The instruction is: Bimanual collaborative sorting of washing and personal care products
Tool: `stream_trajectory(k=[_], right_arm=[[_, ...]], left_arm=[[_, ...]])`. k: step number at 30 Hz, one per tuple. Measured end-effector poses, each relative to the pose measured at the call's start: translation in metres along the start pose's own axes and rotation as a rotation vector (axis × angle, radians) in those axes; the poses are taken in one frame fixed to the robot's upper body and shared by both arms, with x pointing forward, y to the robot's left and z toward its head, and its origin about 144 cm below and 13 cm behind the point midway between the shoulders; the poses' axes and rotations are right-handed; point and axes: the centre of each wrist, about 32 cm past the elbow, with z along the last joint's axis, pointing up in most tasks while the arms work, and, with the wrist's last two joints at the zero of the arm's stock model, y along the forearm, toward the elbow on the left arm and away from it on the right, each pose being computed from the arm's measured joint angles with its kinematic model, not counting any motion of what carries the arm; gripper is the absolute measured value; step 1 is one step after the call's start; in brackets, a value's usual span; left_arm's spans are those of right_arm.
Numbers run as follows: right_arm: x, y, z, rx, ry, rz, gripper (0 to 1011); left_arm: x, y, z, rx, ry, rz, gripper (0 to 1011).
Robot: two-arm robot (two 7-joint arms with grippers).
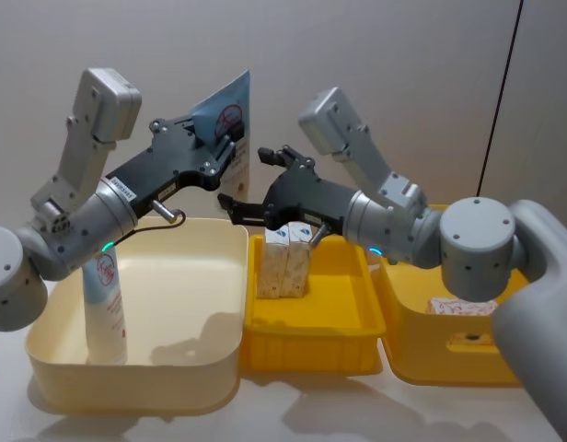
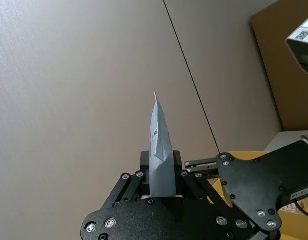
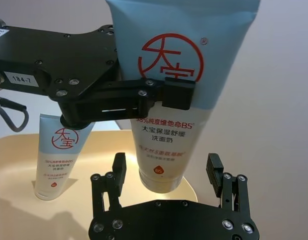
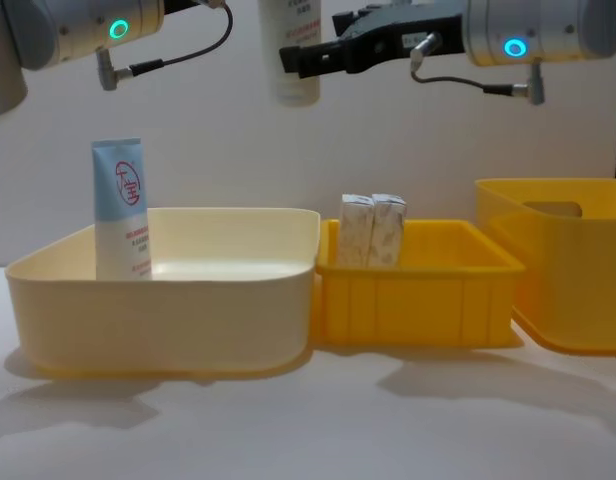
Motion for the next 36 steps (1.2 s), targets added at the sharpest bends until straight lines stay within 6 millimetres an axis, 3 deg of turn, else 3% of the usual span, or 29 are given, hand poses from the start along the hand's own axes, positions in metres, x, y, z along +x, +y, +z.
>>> stream_trajectory(k=[36], right_arm=[[-0.021,0.034,-0.003,0.011,-0.011,-0.042,1001]], left_arm=[[-0.007,0.012,0.008,0.036,-0.011,0.014,226]])
